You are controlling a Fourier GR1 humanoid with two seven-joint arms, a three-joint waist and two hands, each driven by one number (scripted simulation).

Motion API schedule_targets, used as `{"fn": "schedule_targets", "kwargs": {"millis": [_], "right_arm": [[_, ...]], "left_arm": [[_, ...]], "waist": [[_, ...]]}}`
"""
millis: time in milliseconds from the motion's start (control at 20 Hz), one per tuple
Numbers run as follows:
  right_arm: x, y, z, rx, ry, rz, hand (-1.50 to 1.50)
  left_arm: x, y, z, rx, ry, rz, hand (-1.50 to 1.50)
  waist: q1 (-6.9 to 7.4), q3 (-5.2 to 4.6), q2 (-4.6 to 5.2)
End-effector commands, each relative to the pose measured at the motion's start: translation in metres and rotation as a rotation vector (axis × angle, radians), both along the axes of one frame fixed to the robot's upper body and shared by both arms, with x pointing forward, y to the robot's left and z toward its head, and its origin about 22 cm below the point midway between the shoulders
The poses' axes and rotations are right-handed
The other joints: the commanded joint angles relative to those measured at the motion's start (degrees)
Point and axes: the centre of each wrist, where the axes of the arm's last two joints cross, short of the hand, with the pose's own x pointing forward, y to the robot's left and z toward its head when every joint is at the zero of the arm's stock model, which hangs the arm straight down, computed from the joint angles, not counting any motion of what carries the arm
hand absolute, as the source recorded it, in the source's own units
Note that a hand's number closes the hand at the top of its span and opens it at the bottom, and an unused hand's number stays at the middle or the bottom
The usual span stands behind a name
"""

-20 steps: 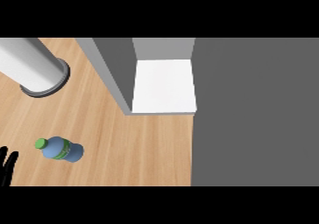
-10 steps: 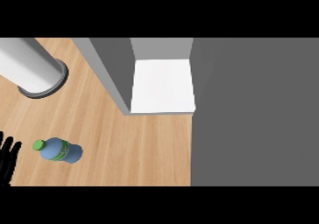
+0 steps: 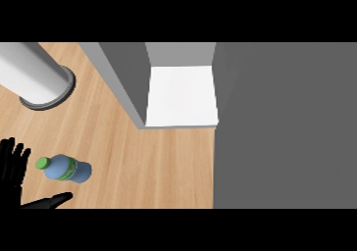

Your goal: Pick up the bottled water, place it into the cabinet and close the cabinet

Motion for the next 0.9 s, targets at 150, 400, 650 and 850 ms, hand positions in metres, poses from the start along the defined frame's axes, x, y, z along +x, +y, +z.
{"fn": "schedule_targets", "kwargs": {"millis": [150,400,650,850], "right_arm": [[-0.029,0.014,0.041,0.054,-0.069,0.066,-1.50],[-0.023,0.005,0.042,0.062,-0.070,0.082,-1.50],[-0.025,-0.001,0.033,0.081,-0.082,0.079,-1.50],[-0.029,0.014,0.035,0.080,-0.081,0.058,-1.50]], "left_arm": [[0.013,0.003,-0.039,-0.026,0.055,-0.004,-1.50],[0.025,0.013,-0.063,-0.037,0.089,0.012,-1.50],[0.014,0.010,-0.097,-0.017,0.111,0.047,-1.50],[0.009,0.015,-0.115,-0.085,0.071,0.032,-1.50]], "waist": [[-0.25,-0.01,-0.05],[0.08,-0.02,0.08],[0.17,-0.01,0.06],[0.33,-0.04,0.05]]}}
